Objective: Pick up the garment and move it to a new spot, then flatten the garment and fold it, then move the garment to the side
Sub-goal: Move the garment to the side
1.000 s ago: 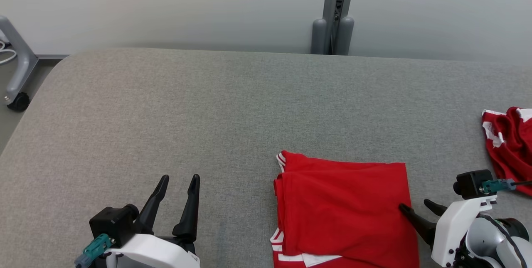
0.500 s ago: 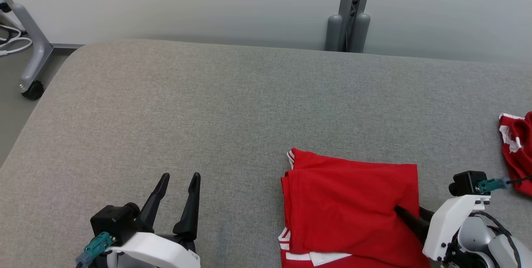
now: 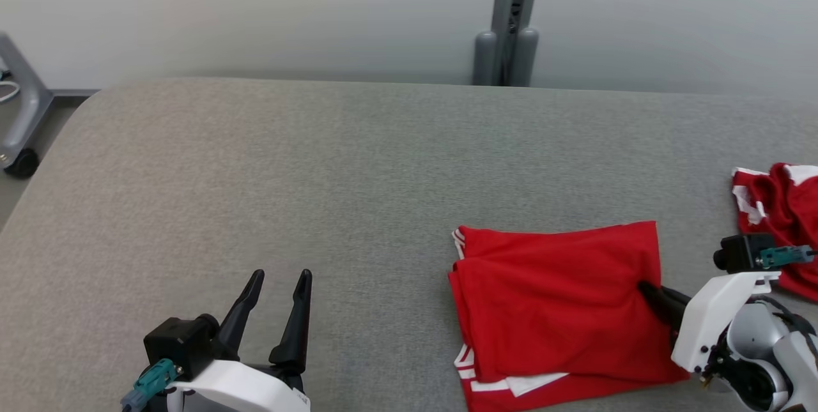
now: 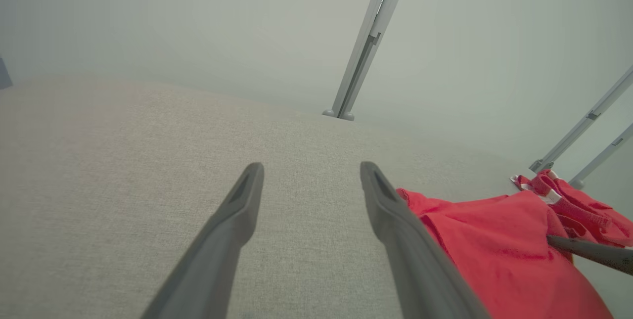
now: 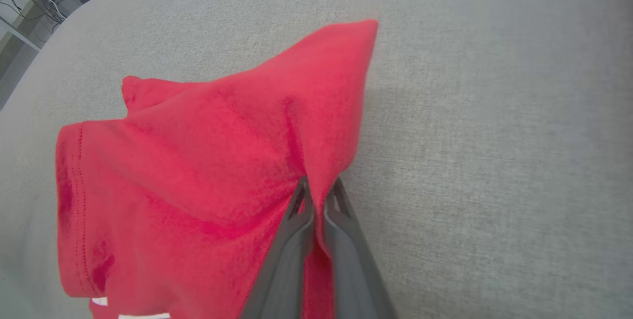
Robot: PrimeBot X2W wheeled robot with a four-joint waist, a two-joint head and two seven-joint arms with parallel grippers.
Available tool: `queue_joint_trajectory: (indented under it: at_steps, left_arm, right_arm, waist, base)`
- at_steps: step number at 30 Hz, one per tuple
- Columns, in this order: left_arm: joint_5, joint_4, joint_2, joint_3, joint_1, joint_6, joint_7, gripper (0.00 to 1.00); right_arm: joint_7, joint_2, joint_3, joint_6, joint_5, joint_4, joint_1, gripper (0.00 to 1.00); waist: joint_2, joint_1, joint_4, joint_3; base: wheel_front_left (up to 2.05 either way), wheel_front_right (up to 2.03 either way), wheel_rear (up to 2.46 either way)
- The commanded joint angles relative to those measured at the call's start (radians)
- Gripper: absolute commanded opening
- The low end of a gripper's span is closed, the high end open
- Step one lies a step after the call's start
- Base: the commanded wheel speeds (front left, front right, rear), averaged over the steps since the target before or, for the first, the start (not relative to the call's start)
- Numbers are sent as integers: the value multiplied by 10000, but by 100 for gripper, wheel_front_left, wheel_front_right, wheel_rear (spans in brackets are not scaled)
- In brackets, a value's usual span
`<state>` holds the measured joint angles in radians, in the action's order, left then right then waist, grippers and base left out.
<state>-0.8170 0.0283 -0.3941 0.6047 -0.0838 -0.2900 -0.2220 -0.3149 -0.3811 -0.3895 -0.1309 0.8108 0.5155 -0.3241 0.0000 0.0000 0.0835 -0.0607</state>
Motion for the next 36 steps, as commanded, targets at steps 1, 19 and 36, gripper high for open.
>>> queue_joint_trajectory:
  at_steps: [1, 19, 36]
  left_arm:
    - [67, 27, -44, 25, 27, 12, -12, 100]
    - [265, -22, 50, 101, -511, 29, 33, 100]
    - [245, -309, 99, 123, -905, 182, 33, 100]
  right_arm:
    - [106, -193, 86, 2, -12, -18, -149, 0]
    - [-557, -625, 551, 1, -707, -729, -995, 0]
    - [-1339, 136, 1014, 1, -1468, -1219, -2339, 0]
  waist:
    - [0, 0, -345, 92]
    - [0, 0, -3132, -219]
    - [0, 0, -3174, -753]
  base:
    - [0, 0, 0]
    - [0, 0, 0]
    - [0, 0, 0]
